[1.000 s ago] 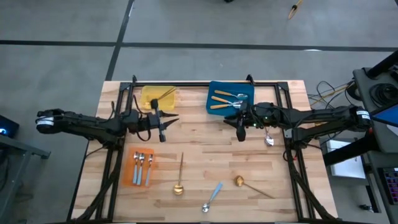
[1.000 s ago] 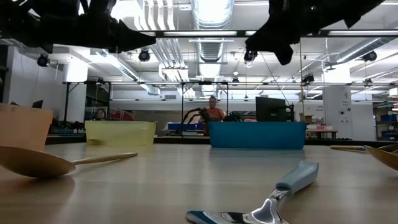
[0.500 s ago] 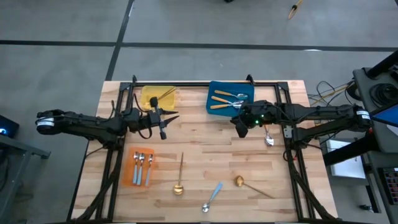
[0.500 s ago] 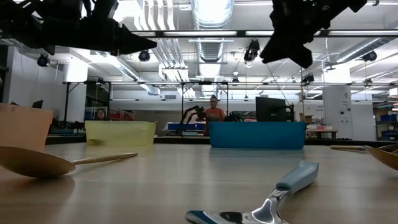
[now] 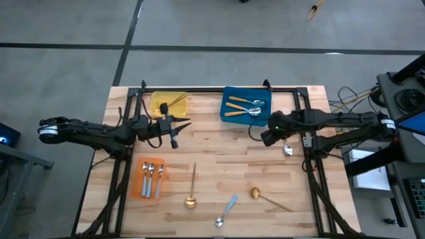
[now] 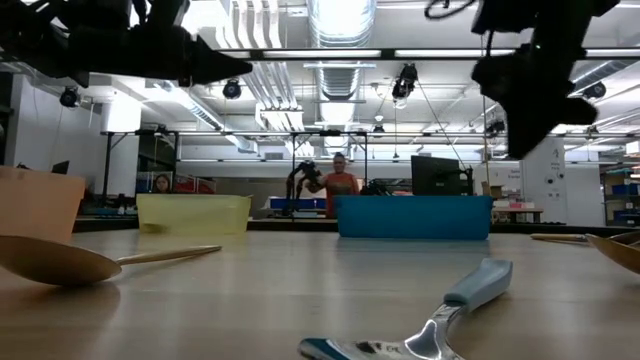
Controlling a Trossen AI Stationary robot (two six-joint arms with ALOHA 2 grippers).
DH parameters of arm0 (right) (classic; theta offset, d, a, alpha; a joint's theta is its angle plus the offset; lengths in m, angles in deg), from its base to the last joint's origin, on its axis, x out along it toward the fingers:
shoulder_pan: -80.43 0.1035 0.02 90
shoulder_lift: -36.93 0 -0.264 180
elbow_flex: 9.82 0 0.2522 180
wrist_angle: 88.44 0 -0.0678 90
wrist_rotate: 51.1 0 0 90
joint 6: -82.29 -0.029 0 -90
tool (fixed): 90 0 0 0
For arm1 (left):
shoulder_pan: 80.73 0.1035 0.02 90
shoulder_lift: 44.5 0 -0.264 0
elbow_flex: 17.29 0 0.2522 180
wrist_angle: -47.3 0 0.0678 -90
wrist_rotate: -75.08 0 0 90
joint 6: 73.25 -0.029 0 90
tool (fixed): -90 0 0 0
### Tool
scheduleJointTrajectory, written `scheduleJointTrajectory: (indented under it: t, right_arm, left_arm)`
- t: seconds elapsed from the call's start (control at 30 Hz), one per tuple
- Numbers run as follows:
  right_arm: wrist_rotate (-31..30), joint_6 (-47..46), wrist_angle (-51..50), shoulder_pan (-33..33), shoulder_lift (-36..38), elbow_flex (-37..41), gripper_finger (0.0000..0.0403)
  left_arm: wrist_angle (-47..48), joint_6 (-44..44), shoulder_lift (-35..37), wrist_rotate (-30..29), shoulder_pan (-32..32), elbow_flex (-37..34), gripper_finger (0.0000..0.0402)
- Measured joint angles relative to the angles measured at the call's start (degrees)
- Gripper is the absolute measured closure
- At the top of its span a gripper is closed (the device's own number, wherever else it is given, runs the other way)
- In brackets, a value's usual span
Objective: Sort silverware by color (type)
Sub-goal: Put the orange spoon into the blue bin
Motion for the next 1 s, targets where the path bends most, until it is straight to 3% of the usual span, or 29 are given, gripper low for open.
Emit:
scheduleJointTrajectory:
  t: [0.17,0.37,0.8,1.0]
  right_arm:
    - [-0.4,-3.9,-9.1,-3.0,0.0,0.6,0.0335]
    - [-1.5,-3.8,-9.3,-8.0,-0.6,3.2,0.0335]
    - [-3.1,7.4,-7.9,-14.9,-15.7,4.4,0.0335]
    - [-2.3,13.7,-2.9,-18.6,-18.9,4.4,0.0335]
  left_arm:
    - [-0.8,0.0,0.0,0.0,0.0,0.0,0.0351]
    - [-1.5,0.0,0.0,0.0,0.0,0.0,0.0351]
    - [-1.6,0.0,0.0,0.0,0.0,0.0,0.0351]
    - [-1.4,0.0,0.0,0.0,0.0,0.0,0.0351]
